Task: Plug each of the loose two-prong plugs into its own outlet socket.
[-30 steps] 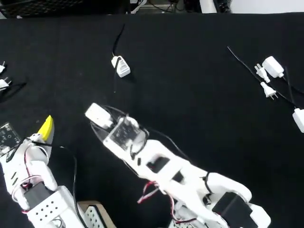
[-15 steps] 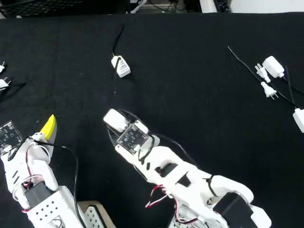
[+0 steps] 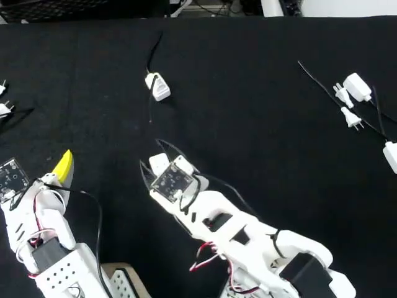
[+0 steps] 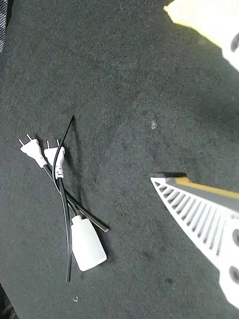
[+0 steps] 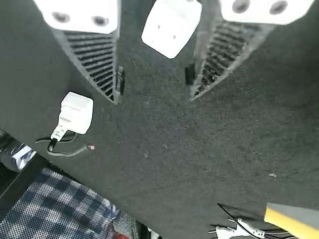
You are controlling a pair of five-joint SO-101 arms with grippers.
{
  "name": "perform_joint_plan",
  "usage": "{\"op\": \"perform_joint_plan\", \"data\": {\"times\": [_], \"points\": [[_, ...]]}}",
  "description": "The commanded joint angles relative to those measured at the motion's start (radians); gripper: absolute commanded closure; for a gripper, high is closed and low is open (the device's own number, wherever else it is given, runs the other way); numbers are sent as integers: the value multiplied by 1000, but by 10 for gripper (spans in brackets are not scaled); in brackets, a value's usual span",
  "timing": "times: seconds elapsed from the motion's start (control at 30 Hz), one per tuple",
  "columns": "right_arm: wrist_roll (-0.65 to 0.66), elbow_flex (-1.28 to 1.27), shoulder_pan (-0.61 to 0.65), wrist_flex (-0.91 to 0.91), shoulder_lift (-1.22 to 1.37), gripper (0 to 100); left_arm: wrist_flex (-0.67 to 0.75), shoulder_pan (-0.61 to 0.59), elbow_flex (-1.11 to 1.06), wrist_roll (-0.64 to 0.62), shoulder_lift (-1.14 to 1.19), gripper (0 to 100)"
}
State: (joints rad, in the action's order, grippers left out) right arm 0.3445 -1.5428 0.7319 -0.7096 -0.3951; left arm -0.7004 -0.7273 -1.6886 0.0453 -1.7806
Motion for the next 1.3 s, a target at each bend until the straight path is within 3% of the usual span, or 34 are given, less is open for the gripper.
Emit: {"op": "perform_joint_plan", "data": {"times": [0.0,0.17,0.27,0.57,0.8,1.03,1.27], "points": [[135,-27,-15,-6,-27,815,2,10,-13,-3,-2,557],[315,-131,-69,0,-22,815,6,12,-13,-3,-8,557],[305,-127,-143,60,-28,815,8,42,-13,-3,-9,557],[308,-128,-206,146,-27,815,6,82,-13,-3,-9,557],[413,-128,-427,169,-27,815,18,93,-12,-5,-11,557],[413,-128,-493,166,-27,815,143,312,-12,-3,-11,557],[411,-127,-493,166,-27,815,334,661,-13,32,-2,557]]}}
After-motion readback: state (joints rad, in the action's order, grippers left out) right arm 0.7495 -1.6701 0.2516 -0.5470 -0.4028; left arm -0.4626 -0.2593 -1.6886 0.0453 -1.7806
